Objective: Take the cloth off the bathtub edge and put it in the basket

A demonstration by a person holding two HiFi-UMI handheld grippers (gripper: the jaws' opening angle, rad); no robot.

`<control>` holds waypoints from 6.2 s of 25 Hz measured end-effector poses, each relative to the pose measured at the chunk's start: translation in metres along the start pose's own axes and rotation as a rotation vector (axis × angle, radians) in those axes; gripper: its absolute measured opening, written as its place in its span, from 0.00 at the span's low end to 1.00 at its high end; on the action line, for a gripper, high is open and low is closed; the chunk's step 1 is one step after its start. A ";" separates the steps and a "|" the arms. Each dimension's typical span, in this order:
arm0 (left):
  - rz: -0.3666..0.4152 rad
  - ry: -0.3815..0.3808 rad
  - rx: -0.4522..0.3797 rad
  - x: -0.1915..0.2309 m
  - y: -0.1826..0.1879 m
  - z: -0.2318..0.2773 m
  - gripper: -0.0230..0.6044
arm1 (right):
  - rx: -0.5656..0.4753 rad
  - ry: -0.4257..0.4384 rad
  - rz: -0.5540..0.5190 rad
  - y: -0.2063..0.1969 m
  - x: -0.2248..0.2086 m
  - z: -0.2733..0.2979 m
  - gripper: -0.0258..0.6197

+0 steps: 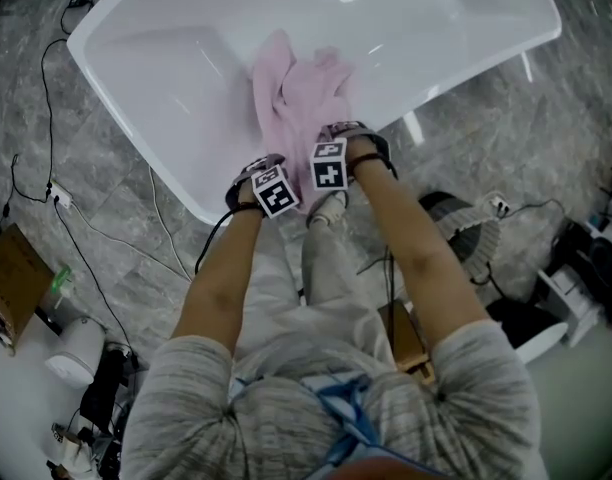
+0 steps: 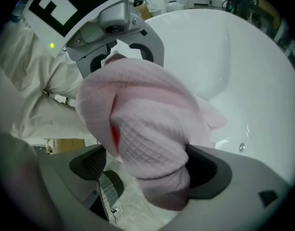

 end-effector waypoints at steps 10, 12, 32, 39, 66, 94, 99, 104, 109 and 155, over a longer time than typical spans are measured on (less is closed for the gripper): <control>-0.068 0.048 -0.095 0.001 0.002 -0.008 0.74 | -0.182 -0.002 0.101 0.013 -0.001 -0.019 0.66; -0.080 0.063 -0.112 -0.001 0.003 -0.012 0.68 | -0.211 -0.021 0.141 0.021 0.000 -0.024 0.51; -0.096 0.164 -0.119 -0.033 -0.004 -0.071 0.18 | -0.318 -0.121 0.520 0.033 0.051 -0.073 0.14; -0.096 0.128 -0.072 -0.062 -0.009 -0.101 0.17 | -0.346 -0.068 0.630 0.037 0.080 -0.104 0.13; 0.037 0.122 -0.255 -0.132 0.101 -0.214 0.17 | -0.665 -0.345 1.212 -0.043 0.102 -0.231 0.12; 0.350 0.078 -0.771 -0.241 0.276 -0.361 0.17 | -1.271 -0.974 1.582 -0.140 0.129 -0.451 0.12; 0.460 0.057 -0.860 -0.275 0.304 -0.393 0.17 | -1.352 -1.119 1.528 -0.155 0.146 -0.501 0.12; 0.522 0.034 -0.911 -0.296 0.320 -0.414 0.17 | -1.399 -1.218 1.496 -0.163 0.157 -0.532 0.12; 0.553 0.013 -0.915 -0.305 0.331 -0.415 0.17 | -1.409 -1.264 1.520 -0.170 0.164 -0.539 0.12; 0.865 -0.223 -0.980 -0.598 0.541 -0.273 0.17 | -1.407 -1.684 1.483 -0.422 0.445 -0.597 0.12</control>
Point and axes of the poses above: the fingertips, and each gripper's own axes: z forward along the fingers, x to its left, y out of its top, the point moved 7 cm from there along -z, backward along the fingers, and after that the axes turned 9 degrees about -y, right-handed, at the moved point
